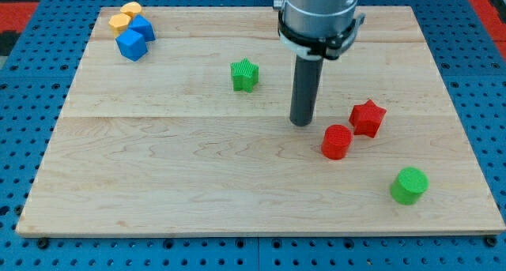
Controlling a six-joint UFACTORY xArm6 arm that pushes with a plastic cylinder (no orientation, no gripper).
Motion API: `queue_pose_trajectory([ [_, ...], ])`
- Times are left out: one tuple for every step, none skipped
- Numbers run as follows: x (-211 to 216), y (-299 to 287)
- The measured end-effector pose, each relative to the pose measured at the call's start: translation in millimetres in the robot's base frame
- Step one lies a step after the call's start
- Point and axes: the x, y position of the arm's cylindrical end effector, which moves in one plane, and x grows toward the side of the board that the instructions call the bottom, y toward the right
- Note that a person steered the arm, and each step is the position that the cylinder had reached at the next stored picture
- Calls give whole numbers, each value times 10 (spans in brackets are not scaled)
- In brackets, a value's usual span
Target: Slide the red star closer to the red circle
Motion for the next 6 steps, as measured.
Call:
queue_pose_trajectory([
  [377,474],
  [104,67],
  [-508,-50],
  [-680,467],
  [-22,677],
  [195,721],
])
